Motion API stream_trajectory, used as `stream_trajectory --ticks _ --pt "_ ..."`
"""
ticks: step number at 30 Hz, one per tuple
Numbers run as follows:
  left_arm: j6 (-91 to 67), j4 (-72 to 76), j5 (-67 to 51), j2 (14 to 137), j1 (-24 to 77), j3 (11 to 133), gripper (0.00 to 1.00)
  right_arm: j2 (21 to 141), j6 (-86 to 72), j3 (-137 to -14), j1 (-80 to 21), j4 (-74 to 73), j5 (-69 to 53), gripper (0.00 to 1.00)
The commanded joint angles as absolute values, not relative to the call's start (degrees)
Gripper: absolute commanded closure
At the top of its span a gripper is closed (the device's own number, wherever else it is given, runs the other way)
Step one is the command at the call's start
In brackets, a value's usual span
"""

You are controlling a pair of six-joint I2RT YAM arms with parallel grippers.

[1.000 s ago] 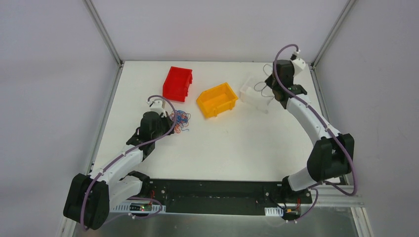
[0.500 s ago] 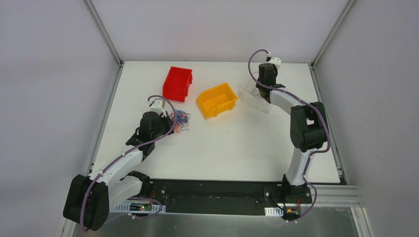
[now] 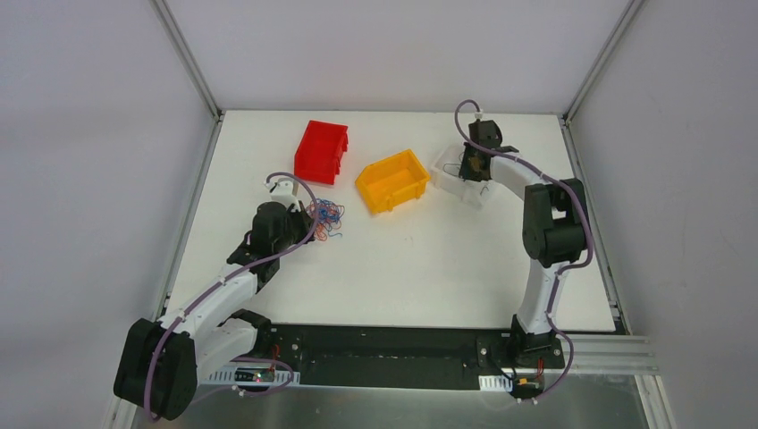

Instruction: Untangle the cables

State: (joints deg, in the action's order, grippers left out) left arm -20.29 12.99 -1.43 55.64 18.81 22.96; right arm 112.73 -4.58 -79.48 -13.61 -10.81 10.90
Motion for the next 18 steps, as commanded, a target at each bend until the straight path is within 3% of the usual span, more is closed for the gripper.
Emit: stream_trajectory --ticks 1,5,10,11,14,18 --pt "-19.7 14.0 -1.5 53.8 19.3 24.3 0.98 118.4 -7.3 -88.9 -10.1 -23.1 -6.0 1.0" --pt "-19.6 14.1 -1.9 53.8 19.3 24.4 0.98 123.7 -9.9 -99.4 -8.4 -32.9 -12.4 1.0" --pt "-19.5 14.6 -3.1 53.9 19.3 24.3 0.98 118.4 -9.5 -97.4 -9.5 -29.3 -11.0 1.0" --pt "-19.4 15.0 -3.8 54.0 19.4 24.1 0.98 117.7 -9.4 -97.8 -9.7 -29.4 -10.8 0.96" --pt "-19.4 15.8 -5.3 54.6 19.3 24.2 0.98 116.5 -10.2 -99.4 -10.2 -30.8 -6.0 0.6" --pt "-19.2 15.9 -5.9 54.8 19.3 24.1 0.97 113.8 -10.7 -99.6 -10.5 -31.3 -3.2 0.44"
